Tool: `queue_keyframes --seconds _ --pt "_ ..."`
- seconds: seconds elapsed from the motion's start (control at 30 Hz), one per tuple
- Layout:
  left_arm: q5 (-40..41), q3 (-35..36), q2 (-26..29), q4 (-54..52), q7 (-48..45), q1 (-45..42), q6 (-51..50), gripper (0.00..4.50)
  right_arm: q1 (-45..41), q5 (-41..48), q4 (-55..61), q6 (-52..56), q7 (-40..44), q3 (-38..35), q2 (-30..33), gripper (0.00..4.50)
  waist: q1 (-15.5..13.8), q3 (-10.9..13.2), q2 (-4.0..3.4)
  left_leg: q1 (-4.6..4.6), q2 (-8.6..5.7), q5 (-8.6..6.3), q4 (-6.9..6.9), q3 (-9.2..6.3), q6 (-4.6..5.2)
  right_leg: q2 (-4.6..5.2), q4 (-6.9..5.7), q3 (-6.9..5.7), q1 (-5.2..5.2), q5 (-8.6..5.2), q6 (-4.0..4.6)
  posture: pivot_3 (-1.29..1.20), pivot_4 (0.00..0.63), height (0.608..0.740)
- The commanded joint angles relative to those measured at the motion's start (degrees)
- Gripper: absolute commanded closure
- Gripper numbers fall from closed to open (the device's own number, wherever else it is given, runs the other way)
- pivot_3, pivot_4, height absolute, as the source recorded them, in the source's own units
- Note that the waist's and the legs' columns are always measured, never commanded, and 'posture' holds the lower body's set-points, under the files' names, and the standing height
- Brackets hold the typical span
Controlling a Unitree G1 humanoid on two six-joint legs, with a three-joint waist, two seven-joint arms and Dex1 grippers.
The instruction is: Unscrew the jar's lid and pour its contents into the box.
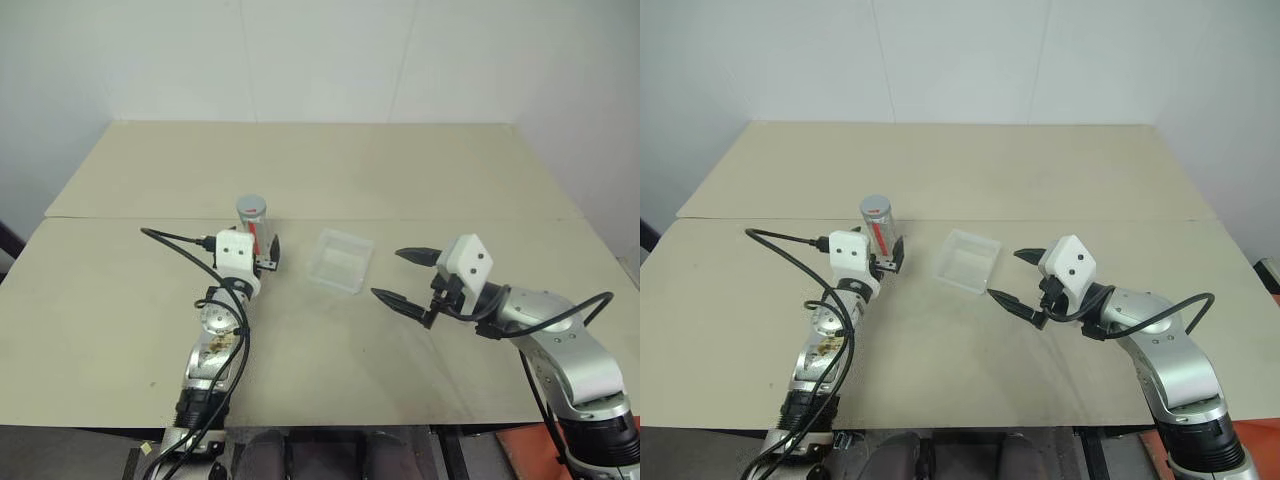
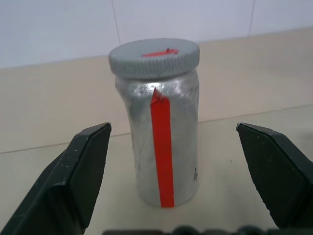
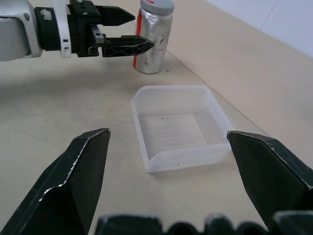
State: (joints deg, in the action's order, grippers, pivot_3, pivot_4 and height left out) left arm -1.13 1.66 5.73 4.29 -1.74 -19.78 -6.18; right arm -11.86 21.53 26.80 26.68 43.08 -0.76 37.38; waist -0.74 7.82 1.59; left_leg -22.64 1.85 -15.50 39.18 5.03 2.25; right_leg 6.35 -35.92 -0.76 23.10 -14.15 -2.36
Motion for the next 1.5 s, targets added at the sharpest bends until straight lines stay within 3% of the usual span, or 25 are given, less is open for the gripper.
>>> queue_keyframes --seconds 0.03,1.0,1.1,1.3,1.5 --pt "-1.32 -0.14 -0.75 2.09 2.08 -2.37 2.15 0.02 0.16 0.15 2.52 -0.44 -0.75 -1.48 0.41 0.00 -0.01 0.00 0.00 0.00 -0.01 0.00 0.00 0.00 0.00 0.00 0.00 0.00 0.00 0.00 0.00 0.00 0.150 0.740" --pt "-2.25 1.29 -2.45 18.88 6.92 -13.15 10.08 0.02 2.14 0.48 5.18 0.17 -3.26 -1.51 0.10 0.00 0.00 0.02 0.04 -0.09 -0.02 0.01 0.05 -0.05 -0.01 0.00 0.01 -0.09 0.03 0.02 -0.04 0.00 0.150 0.740" --pt "-2.37 1.41 -2.21 19.73 7.23 -13.68 10.67 0.61 2.36 0.56 5.46 0.26 -3.42 -1.46 0.02 0.00 -0.01 0.02 0.04 -0.10 -0.02 0.01 0.05 -0.06 -0.01 0.00 0.01 -0.09 0.03 0.02 -0.04 0.00 0.150 0.740" --pt "-1.92 1.34 -1.87 20.45 6.28 -13.78 11.27 2.53 2.44 0.69 5.63 0.37 -3.80 -1.41 -0.06 0.00 0.01 0.02 0.04 -0.10 -0.02 0.01 0.07 -0.07 -0.01 0.00 0.01 -0.10 0.03 0.03 -0.05 0.00 0.150 0.740" --pt "-0.26 1.65 -0.36 19.11 2.58 -13.98 10.54 2.56 2.38 0.65 5.75 0.31 -4.39 -1.13 -0.45 0.00 0.02 0.02 0.04 -0.10 -0.02 0.01 0.09 -0.08 -0.01 0.00 0.00 -0.11 0.03 0.03 -0.05 0.00 0.150 0.740"
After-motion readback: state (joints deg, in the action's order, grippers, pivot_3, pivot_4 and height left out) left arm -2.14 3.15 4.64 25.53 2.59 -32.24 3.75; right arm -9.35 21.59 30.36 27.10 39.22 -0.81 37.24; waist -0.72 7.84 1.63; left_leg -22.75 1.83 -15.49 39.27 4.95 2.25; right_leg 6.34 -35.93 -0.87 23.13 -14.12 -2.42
